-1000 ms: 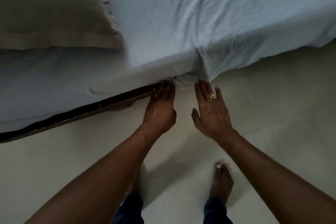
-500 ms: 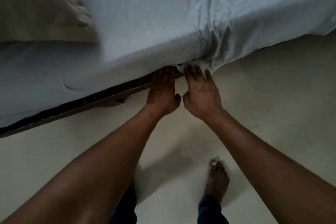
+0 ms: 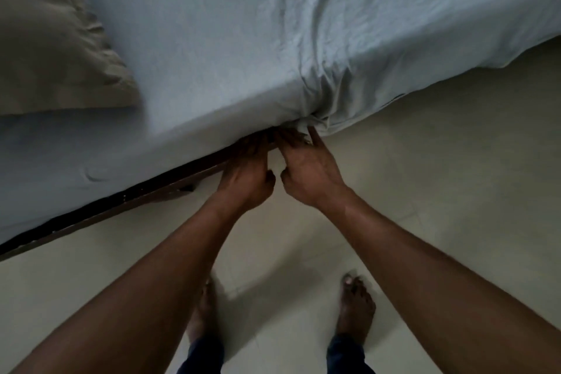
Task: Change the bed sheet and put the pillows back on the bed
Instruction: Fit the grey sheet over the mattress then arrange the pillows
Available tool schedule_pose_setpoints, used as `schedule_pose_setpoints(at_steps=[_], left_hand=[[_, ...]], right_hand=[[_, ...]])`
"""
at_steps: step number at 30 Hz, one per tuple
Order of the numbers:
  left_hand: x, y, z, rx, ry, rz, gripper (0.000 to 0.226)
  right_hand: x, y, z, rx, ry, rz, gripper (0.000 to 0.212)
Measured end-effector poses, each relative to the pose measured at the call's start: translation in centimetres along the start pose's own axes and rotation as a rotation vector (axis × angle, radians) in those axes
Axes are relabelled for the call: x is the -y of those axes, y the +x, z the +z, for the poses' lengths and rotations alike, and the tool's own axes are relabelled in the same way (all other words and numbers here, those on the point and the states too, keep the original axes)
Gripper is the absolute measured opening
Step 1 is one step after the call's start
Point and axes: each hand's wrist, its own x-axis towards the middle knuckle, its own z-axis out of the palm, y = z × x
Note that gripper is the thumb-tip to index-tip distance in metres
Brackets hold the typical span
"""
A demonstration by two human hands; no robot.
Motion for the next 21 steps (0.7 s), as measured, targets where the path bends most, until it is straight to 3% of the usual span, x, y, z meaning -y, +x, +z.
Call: schedule_pose_setpoints(at_steps=[3,7,9,11,13,17,19,21], left_hand=[[-1.6,0.0,-0.1,0.082,0.115,-0.08,0.095],[-5.0,0.9,-2.3,-0.017,0.11,-0.193,0.052],[-6.6,0.6,-2.5,-0.014,0.122,-0.092,0.036],[-7.5,0.8,-2.0,0.033,0.061,0.027,0.046],[-8.1,2.8,-1.7,0.068,0.018,0.076,0.069],[-8.1,6.9,0.1,0.161,0.077,0.108,0.094],[-8.6,7.3,0.4,0.155,0.077,0.047,0.097],[-10.3,6.7,0.1,0.049,0.045,-0.007,0.088]], right_hand=[[-3.8,-1.5,-1.3,-0.107,-0.111,0.157,0.087],[-8.5,3.5,-3.7,-0.071,-0.139,0.321,0.066],[-8.6,3.4,-2.8,0.011,-0.164,0.313,0.077],[-9.1,2.1,-2.5,0.115,-0.161,0.28,0.094],[-10.0,1.7,-3.6,0.109,-0.1,0.249,0.092],[-9.4,-0.8,-5.2,0.028,-0.156,0.089,0.083],[-11.8,-1.4,-5.4,0.023,-0.192,0.105,0.086],[-15.5,0.2,-6.1,-0.038,-0.195,0.162,0.085]])
